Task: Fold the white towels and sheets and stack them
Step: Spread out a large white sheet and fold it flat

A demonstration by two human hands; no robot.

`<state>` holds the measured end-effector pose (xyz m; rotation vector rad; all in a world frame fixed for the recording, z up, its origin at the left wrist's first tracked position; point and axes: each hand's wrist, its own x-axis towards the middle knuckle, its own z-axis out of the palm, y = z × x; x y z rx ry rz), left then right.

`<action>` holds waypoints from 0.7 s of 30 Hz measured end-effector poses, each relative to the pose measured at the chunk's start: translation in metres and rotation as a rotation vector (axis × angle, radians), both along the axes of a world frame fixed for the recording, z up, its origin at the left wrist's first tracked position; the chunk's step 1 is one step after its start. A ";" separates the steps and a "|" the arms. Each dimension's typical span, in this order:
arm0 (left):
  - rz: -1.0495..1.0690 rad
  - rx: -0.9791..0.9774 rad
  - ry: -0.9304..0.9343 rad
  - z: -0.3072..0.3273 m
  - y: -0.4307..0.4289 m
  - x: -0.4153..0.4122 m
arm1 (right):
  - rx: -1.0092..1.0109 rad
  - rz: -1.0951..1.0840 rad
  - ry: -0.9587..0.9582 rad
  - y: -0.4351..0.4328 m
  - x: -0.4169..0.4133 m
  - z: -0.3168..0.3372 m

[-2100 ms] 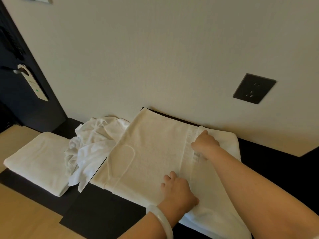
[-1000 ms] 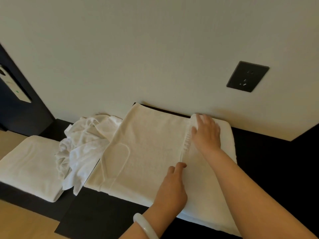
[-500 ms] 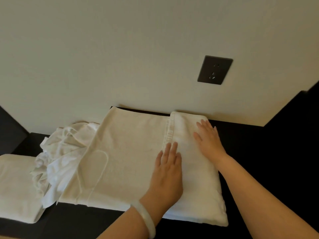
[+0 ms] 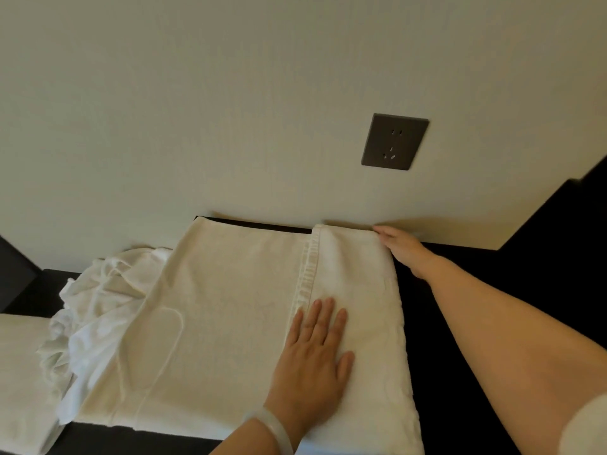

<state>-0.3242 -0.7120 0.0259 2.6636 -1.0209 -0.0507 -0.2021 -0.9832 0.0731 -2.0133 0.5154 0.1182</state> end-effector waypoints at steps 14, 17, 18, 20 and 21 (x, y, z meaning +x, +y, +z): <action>0.008 0.038 -0.029 0.006 -0.001 -0.002 | 0.136 0.091 0.417 -0.038 0.017 0.019; 0.009 0.037 -0.040 0.005 -0.001 -0.002 | 0.042 0.202 0.469 -0.044 0.021 0.024; 0.013 0.055 -0.034 0.006 -0.001 -0.002 | -0.074 0.230 0.450 -0.040 0.024 0.026; 0.026 0.075 -0.022 0.008 -0.001 -0.003 | -0.452 0.288 0.359 -0.028 0.032 0.025; 0.034 0.070 -0.019 0.008 -0.001 -0.003 | -0.646 0.286 0.294 -0.020 0.034 0.022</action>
